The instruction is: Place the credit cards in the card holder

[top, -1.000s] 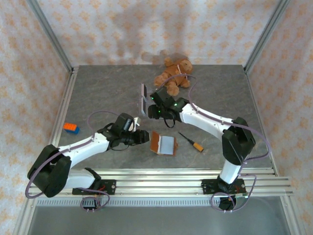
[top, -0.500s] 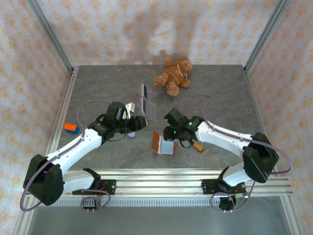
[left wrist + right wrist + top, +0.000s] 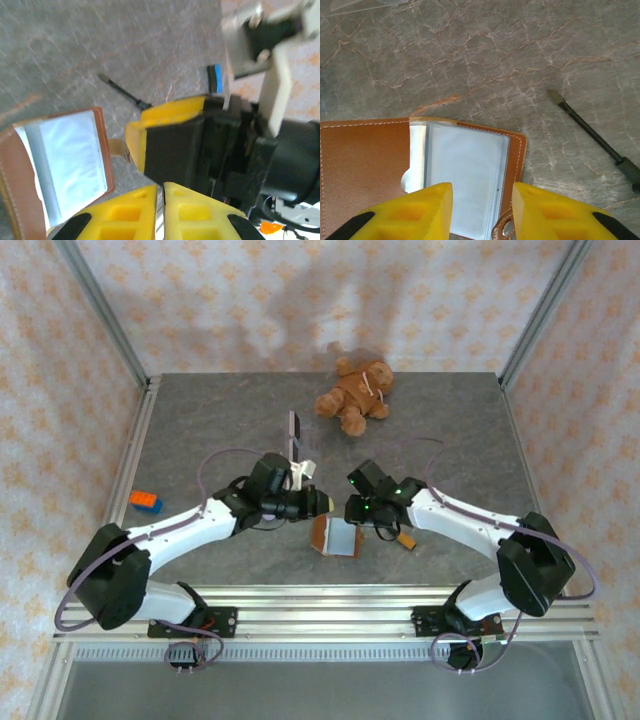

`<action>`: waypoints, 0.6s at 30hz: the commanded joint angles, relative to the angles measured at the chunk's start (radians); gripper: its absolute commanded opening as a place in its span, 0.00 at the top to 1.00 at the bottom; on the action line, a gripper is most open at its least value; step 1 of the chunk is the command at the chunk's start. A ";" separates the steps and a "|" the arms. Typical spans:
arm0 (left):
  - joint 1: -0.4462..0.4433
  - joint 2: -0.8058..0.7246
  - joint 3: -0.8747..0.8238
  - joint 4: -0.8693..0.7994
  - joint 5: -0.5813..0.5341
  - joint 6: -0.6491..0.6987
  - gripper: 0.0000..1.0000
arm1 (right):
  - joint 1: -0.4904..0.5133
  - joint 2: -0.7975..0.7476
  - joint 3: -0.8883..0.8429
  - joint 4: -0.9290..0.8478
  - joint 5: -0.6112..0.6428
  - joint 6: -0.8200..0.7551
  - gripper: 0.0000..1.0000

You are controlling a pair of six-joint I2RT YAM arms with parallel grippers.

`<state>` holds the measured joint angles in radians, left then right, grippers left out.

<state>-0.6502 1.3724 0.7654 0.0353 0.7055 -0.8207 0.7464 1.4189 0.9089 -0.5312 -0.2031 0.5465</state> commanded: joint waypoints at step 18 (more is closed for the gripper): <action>-0.019 0.126 -0.233 0.184 -0.109 -0.037 0.89 | -0.065 0.259 0.398 0.127 -0.110 -0.078 0.42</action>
<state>-0.6678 1.4803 0.5495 0.1257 0.6006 -0.8307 0.6800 1.6211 1.2434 -0.4427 -0.2775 0.4850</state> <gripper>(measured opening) 0.113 0.583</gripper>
